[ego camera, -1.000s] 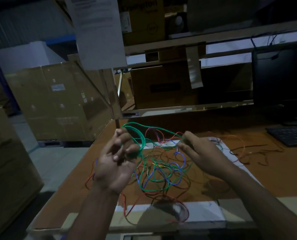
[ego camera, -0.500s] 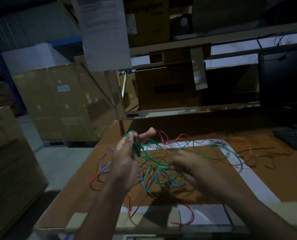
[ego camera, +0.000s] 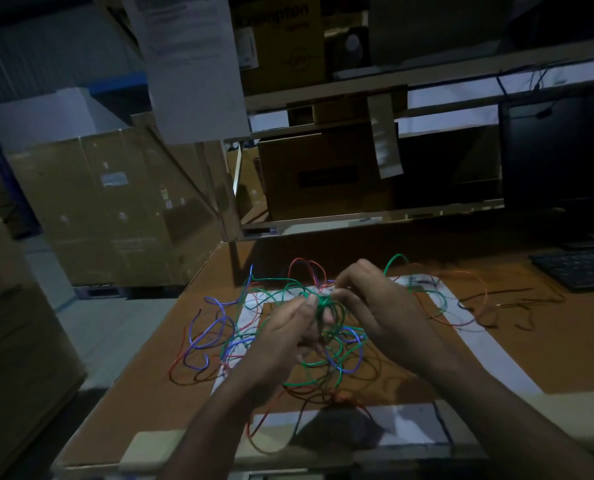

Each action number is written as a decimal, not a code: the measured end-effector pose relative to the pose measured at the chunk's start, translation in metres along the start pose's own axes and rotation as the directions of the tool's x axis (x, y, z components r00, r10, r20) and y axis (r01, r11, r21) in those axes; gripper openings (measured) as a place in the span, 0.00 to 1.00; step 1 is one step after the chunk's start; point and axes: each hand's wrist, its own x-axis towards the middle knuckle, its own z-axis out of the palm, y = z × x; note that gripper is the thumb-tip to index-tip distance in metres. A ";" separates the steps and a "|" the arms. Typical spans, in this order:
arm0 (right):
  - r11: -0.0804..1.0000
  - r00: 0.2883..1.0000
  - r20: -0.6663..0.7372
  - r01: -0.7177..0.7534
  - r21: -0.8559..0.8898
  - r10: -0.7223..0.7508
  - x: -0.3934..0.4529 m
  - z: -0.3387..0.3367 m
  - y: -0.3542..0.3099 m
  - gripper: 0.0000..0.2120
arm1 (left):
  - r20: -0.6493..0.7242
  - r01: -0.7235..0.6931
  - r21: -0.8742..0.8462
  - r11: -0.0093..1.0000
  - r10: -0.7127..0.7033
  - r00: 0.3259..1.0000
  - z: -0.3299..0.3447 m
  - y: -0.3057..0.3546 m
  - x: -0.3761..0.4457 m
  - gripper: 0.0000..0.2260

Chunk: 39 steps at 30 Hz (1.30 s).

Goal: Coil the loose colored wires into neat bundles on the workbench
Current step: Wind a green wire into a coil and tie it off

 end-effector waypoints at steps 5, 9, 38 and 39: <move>0.995 0.993 0.090 -0.063 -0.076 0.070 -0.001 -0.004 0.014 0.05 | 0.036 0.011 -0.666 0.746 0.017 0.999 -0.014 0.015 -0.001 0.13; 0.965 0.967 0.153 -0.169 -0.200 0.201 -0.009 -0.008 0.039 0.09 | 0.007 -0.050 -0.817 0.575 0.096 0.995 -0.044 0.027 -0.003 0.15; 0.970 0.995 0.017 0.103 -0.221 -0.101 0.001 -0.011 0.001 0.11 | -0.079 -0.075 0.258 0.963 0.098 0.992 0.000 0.006 -0.004 0.22; 0.965 0.994 0.010 0.105 -0.242 -0.106 0.002 -0.011 0.004 0.12 | -0.046 -0.066 0.250 0.966 0.080 0.996 -0.003 0.005 -0.004 0.21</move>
